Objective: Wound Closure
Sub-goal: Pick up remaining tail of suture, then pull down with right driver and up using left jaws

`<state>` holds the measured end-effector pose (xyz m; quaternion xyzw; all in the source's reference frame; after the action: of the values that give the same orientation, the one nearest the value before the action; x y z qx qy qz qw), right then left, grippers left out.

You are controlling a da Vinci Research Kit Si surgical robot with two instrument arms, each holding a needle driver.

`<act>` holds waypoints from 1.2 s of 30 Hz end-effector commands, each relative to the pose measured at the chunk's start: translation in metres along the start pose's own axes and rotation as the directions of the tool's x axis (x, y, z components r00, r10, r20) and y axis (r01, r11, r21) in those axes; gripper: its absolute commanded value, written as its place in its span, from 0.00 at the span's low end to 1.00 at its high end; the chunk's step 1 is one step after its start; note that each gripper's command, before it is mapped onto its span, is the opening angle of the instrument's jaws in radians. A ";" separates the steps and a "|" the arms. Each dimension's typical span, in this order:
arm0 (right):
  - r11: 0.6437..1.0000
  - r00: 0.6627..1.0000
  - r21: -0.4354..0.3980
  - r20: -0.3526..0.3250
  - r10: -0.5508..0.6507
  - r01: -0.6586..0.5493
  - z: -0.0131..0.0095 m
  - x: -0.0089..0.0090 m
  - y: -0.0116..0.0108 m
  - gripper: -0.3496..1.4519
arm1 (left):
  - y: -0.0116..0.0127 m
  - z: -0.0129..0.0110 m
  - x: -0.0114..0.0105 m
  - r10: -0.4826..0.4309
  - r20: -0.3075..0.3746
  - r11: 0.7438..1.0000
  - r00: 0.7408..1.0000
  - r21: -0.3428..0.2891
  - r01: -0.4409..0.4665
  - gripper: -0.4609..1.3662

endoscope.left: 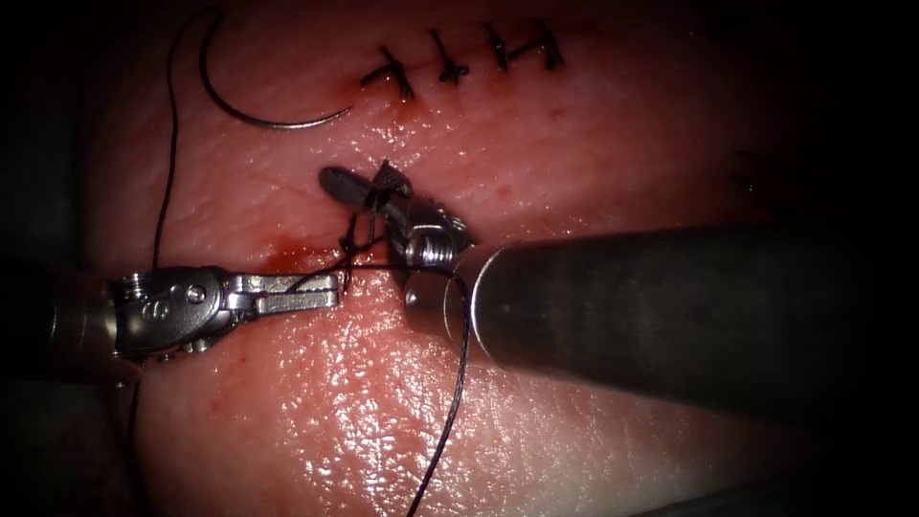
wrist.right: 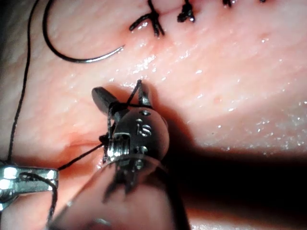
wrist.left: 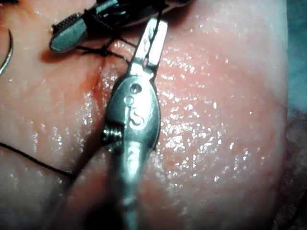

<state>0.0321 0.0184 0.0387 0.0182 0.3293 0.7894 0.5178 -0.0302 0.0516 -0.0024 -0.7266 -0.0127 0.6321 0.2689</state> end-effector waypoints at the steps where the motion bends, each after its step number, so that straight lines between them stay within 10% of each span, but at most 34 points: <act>1: 1.000 1.000 -0.002 -0.001 0.001 -0.001 0.0000 -0.0001 0.0000 0.63 | -0.0001 0.0000 0.0001 -0.001 0.000 1.000 1.000 -0.004 0.001 0.06; 4: 1.000 1.000 -0.001 -0.001 0.000 0.000 0.0000 -0.0001 0.0000 0.44 | -0.0001 0.0000 0.0001 0.005 0.000 1.000 1.000 -0.004 -0.005 0.06; 6: 1.000 1.000 0.002 0.000 -0.001 0.001 0.0000 -0.0002 0.0000 0.00 | -0.0001 0.0000 0.0001 0.005 0.000 1.000 1.000 -0.004 -0.005 0.06; 22: 0.997 0.997 0.014 -0.016 -0.080 0.081 -0.0007 -0.0005 0.0001 0.00 | -0.0007 -0.0005 0.0001 -0.006 0.007 1.000 1.000 0.006 0.005 0.06; 36: 0.977 0.980 0.117 -0.111 -0.168 0.181 -0.0053 0.0012 -0.0012 0.00 | -0.0066 -0.0025 -0.0007 -0.109 0.119 0.990 0.987 0.105 0.097 0.06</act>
<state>0.0305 0.0170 0.0332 -0.0181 0.4125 0.7136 0.5659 -0.0259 0.0565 0.0013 -0.6654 -0.0339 0.6653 0.3370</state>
